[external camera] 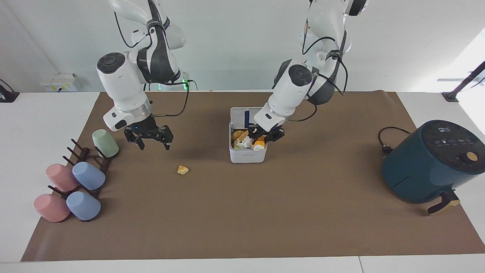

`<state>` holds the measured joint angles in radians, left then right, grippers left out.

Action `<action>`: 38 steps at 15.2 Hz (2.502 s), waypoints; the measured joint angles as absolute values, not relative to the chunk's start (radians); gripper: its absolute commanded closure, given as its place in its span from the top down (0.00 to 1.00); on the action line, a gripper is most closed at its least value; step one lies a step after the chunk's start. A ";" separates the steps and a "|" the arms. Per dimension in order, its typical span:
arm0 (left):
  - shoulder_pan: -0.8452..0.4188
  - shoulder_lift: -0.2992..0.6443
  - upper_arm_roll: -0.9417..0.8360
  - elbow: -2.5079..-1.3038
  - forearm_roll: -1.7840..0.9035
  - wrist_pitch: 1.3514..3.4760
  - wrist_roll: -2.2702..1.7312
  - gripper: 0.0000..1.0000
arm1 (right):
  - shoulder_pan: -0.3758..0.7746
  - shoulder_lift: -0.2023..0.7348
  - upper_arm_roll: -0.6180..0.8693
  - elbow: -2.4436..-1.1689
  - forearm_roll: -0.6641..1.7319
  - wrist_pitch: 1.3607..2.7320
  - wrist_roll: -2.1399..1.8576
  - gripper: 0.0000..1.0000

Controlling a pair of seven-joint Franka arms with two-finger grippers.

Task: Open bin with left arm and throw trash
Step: 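Carry the orange scrap over the bin while the right gripper withdraws, then lower the orange scrap into the bin and open the left gripper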

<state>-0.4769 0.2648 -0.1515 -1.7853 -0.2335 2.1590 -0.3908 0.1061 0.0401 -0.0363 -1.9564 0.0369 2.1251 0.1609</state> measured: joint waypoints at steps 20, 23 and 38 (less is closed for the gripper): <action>-0.557 0.254 -0.144 -1.900 -0.221 2.256 -0.373 1.00 | 0.033 -0.018 -0.023 -1.651 -0.032 1.564 0.078 1.00; -0.557 0.244 -0.143 -1.878 -0.221 2.211 -0.373 1.00 | 0.034 -0.018 -0.022 -1.660 -0.026 1.564 0.078 1.00; -0.359 0.156 -0.115 -1.705 -0.221 1.975 -0.381 1.00 | 0.036 -0.025 -0.018 -1.664 -0.026 1.613 0.113 1.00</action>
